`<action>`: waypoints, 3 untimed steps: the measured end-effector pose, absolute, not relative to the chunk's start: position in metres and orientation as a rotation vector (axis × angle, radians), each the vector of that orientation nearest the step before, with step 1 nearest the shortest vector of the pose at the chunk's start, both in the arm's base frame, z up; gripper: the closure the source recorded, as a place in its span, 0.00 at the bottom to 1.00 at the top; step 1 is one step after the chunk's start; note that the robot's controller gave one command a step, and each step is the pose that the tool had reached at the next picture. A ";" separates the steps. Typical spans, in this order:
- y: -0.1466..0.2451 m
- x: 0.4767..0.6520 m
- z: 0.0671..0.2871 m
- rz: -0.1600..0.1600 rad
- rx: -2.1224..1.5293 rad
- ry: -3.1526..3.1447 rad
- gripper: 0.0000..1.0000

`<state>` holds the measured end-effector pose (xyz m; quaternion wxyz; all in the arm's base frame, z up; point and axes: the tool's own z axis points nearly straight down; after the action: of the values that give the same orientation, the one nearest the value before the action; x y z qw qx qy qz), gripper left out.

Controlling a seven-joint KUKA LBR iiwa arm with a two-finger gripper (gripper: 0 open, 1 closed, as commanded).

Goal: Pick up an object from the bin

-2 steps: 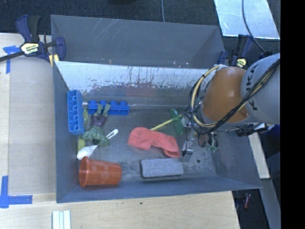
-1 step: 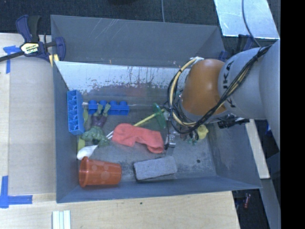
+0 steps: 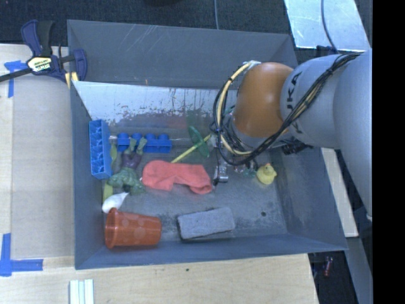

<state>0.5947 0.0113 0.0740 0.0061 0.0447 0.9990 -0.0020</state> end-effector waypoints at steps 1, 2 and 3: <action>0.066 0.581 0.074 0.000 0.519 3.086 0.00; 0.088 0.588 0.071 -0.007 0.250 3.109 1.00; 0.088 0.588 0.071 -0.007 0.250 3.109 1.00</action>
Offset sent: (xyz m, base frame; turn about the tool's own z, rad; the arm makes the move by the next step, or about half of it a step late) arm -0.0082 0.0781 -0.0040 0.0717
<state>0.5882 0.0884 0.0714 0.0112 0.0800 0.9967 -0.0023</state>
